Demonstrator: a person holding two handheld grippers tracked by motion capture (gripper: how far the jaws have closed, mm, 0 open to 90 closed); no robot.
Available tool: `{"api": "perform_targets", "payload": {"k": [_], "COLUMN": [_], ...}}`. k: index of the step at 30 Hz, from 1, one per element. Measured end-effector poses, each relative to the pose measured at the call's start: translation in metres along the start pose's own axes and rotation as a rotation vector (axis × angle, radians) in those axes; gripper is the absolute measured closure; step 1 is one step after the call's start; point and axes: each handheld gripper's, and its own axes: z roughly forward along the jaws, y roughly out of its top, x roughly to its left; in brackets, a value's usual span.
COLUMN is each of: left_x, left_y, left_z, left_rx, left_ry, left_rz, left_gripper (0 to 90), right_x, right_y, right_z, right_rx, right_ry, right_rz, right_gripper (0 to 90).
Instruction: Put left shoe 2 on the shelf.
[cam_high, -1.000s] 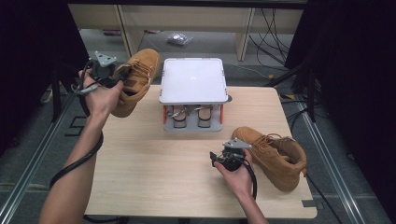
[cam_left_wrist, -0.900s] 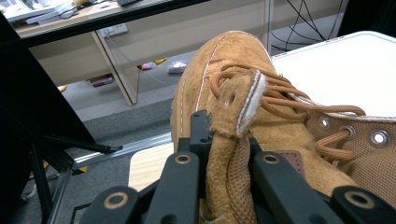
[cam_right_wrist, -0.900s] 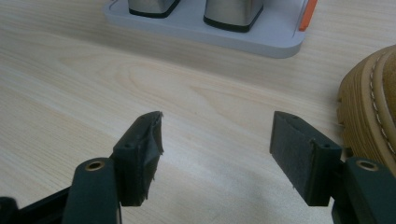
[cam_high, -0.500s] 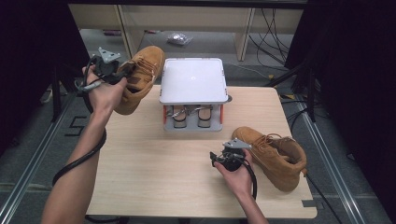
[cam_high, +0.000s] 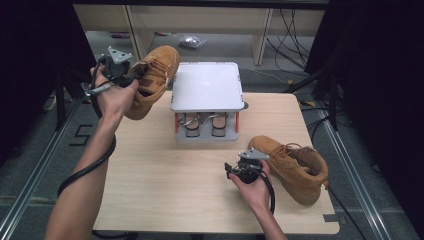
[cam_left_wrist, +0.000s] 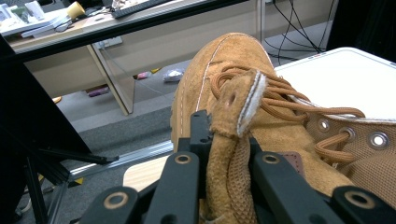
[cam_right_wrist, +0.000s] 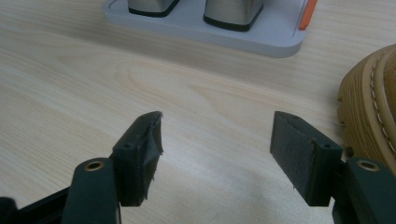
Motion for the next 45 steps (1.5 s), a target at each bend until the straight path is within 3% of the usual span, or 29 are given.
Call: {"api": "perform_targets", "payload": {"k": [8,10,23,26,27,37,39,43,44,45], "left_x": [-0.004,-0.005,-0.015,-0.019,-0.019,-0.029,-0.030,-0.035,-0.036,-0.037], "left_y": [0.004,0.005,0.017,0.019,0.020,0.028,0.028,0.030,0.031,0.032], "left_z": [0.000,0.000,0.001,0.002,0.002,0.006,0.007,0.009,0.010,0.011], "left_rx": [-0.010,-0.015,-0.026,-0.029,-0.028,-0.026,-0.023,-0.019,-0.017,-0.017], "left_ry": [-0.010,-0.010,-0.025,-0.034,-0.034,-0.052,-0.055,-0.059,-0.060,-0.062], "left_rz": [0.010,0.011,0.023,0.021,0.022,0.025,0.026,0.022,0.025,0.025], "left_gripper": [83.6,83.6,83.6,83.5,83.6,83.5,83.5,83.5,83.5,83.5], "right_x": [-0.001,0.001,-0.001,-0.001,0.001,-0.001,0.001,0.000,0.002,0.001], "right_y": [0.000,0.000,0.000,0.000,0.000,0.000,0.000,-0.001,-0.001,-0.001], "right_z": [0.000,0.000,0.001,0.000,-0.001,0.000,0.000,0.001,0.000,0.001], "right_rx": [-0.003,0.005,-0.018,-0.001,0.005,-0.003,0.007,-0.002,0.006,0.000], "right_ry": [-0.001,-0.001,0.009,-0.003,0.001,-0.004,-0.002,0.006,0.003,0.002], "right_rz": [-0.007,0.016,-0.003,-0.006,0.015,-0.010,0.018,-0.002,0.020,0.002], "right_gripper": [34.9,34.9,34.8,34.9,34.8,34.8,34.8,34.8,34.8,34.8]}}
